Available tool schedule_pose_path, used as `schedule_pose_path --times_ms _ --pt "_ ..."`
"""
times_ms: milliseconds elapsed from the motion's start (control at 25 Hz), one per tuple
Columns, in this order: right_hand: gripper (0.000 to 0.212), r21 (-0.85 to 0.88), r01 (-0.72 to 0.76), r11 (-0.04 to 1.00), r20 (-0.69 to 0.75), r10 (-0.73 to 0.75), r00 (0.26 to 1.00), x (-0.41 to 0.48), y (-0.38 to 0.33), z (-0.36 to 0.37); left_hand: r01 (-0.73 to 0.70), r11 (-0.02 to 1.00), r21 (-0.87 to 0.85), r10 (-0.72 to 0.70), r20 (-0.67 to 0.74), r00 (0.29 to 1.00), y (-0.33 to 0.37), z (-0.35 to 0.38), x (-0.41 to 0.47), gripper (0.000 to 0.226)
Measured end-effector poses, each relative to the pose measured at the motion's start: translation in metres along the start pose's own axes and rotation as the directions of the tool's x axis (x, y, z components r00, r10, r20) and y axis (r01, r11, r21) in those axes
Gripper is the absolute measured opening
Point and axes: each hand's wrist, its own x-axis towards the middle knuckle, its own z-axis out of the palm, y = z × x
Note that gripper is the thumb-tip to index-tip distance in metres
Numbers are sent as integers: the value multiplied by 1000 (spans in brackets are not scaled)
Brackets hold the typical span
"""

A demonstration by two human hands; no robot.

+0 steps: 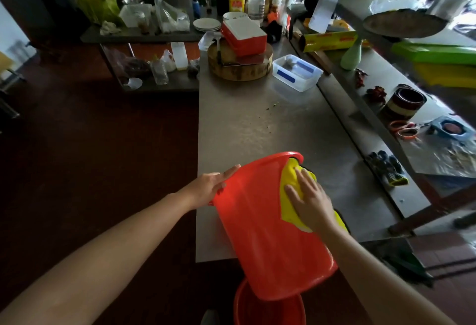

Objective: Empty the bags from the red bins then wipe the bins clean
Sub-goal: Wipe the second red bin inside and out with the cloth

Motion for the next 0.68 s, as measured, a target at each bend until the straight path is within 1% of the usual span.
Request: schedule_pose_path --times_ms 80,120,160,200,240,320,400,480,600,680 --pt "73 -236 154 960 -63 -173 983 -24 -24 15 8 1000 -3 -8 -9 1000 4 -3 3 49" --pt "70 -313 224 923 -63 -255 965 -35 -37 22 0 1000 2 0 -19 1000 5 -7 5 43" --pt "67 -367 286 885 -47 -324 945 -44 -49 29 -4 1000 16 4 -17 1000 7 -11 7 39" --pt "66 -408 337 849 -23 -378 925 -50 -57 38 -8 999 45 9 -18 1000 9 -15 11 39" --pt "65 -439 372 818 -1 -414 910 -54 -66 45 -24 993 112 28 -34 999 14 -18 16 42" --pt "62 -470 412 781 36 -450 892 -59 -82 58 -87 970 227 114 -106 988 30 -19 29 44" --pt "61 -499 427 754 62 -461 885 -63 -95 68 -122 965 233 153 -123 981 47 -15 41 41" --pt "61 -506 428 749 71 -458 886 -64 -97 69 -121 960 254 153 -109 982 54 -16 49 40" --pt "62 -461 409 788 38 -443 896 -62 -76 55 -110 957 267 139 -89 986 49 -21 56 40" --pt "66 -387 326 863 -13 -359 933 -58 -51 42 -97 964 248 124 -95 988 50 -20 57 40"
